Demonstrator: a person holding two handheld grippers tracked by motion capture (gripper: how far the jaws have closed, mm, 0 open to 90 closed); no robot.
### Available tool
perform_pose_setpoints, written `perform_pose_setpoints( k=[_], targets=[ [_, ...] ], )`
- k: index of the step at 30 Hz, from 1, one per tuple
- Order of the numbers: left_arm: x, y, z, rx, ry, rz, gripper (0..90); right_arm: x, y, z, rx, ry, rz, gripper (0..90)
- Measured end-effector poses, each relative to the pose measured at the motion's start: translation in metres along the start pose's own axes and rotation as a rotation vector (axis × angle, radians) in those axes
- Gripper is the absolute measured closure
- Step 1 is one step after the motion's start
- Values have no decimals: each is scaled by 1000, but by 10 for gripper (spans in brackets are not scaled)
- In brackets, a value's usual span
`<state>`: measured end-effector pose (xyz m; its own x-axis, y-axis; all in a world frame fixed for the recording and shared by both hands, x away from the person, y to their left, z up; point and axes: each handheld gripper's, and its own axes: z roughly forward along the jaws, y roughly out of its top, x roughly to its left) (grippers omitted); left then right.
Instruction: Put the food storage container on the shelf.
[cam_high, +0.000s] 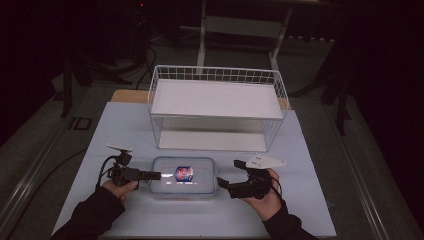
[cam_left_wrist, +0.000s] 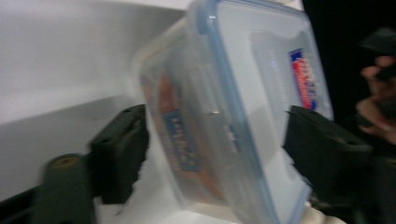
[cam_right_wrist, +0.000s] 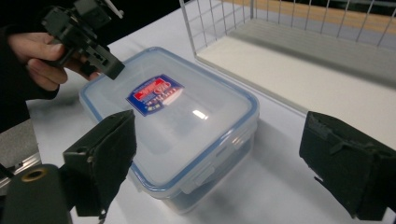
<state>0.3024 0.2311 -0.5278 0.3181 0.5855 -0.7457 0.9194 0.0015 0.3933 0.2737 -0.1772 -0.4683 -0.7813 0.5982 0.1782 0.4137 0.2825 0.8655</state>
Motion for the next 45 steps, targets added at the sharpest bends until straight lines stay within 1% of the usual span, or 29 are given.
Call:
perform_pose_setpoints(
  k=[1,2,4,5,6,7,8,9,10,11,12,13,14,15,16,17,18,19,21,22,25,26,28,29,30,34,37,42,45],
  targets=[
    [-1,0,0,5,-23,7,328,0,0,0,0,0,0,125],
    [-3,0,1,0,-12,12,357,-1,0,1,11,11,12,127],
    [-6,-2,1,-14,4,29,365,-3,-1,4,33,23,51,131],
    [-9,-2,-1,-15,17,40,396,-7,-4,9,63,38,105,133],
    [-9,-3,-1,-12,18,42,396,-7,-4,9,63,38,105,133],
    [-7,-4,-1,-17,3,37,397,-8,-6,11,73,49,127,133],
    [-7,-4,-1,-17,3,37,408,-8,-6,11,73,49,127,133],
    [-6,-4,-1,-16,-7,34,408,-10,-10,16,104,62,169,143],
    [-5,-4,-2,-17,-16,30,433,-11,-13,20,130,77,205,149],
    [-4,-5,-2,-16,-29,30,433,-11,-13,20,130,77,205,149],
    [-4,-5,-3,-14,-37,34,470,-13,-15,23,147,90,234,163],
    [-4,-6,-4,-11,-48,39,479,-14,-16,25,153,102,261,165],
    [-6,-7,-5,-10,-48,56,479,-14,-16,25,153,102,261,165],
    [-8,-9,-5,-12,-41,70,484,-16,-18,28,161,115,288,175],
    [-11,-10,-5,-8,-37,85,484,-16,-18,28,161,115,288,175],
    [-15,-12,-6,-2,-46,108,512,-18,-19,31,177,129,324,198],
    [-15,-12,-6,-2,-46,108,516,-18,-19,31,177,129,324,198],
    [-19,-14,-7,5,-41,136,516,-19,-20,32,178,142,336,206],
    [-24,-16,-7,16,-37,167,536,-20,-22,35,185,156,360,245],
    [-26,-17,-7,13,-33,173,540,-21,-23,36,191,171,372,283],
    [-27,-19,-8,11,-32,184,543,-21,-23,36,195,181,379,319],
    [-26,-20,-8,4,-38,182,543,-22,-24,35,195,209,396,357],
    [-25,-21,-9,0,-45,175,548,-20,-22,32,197,203,381,432],
    [-26,-22,-9,-3,-44,184,550,-21,-21,30,192,202,388,440],
    [-27,-23,-9,-6,-40,190,550,-22,-21,30,204,210,401,445],
    [-30,-26,-10,-11,-32,203,552,-20,-20,28,211,206,387,462],
    [-31,-28,-11,-17,-30,201,557,-19,-20,26,210,204,385,470],
    [-41,-34,-10,-41,4,218,556,-18,-20,22,207,205,396,486],
    [-46,-31,-8,-52,5,222,555,-21,-19,18,196,202,387,488]
  ],
)
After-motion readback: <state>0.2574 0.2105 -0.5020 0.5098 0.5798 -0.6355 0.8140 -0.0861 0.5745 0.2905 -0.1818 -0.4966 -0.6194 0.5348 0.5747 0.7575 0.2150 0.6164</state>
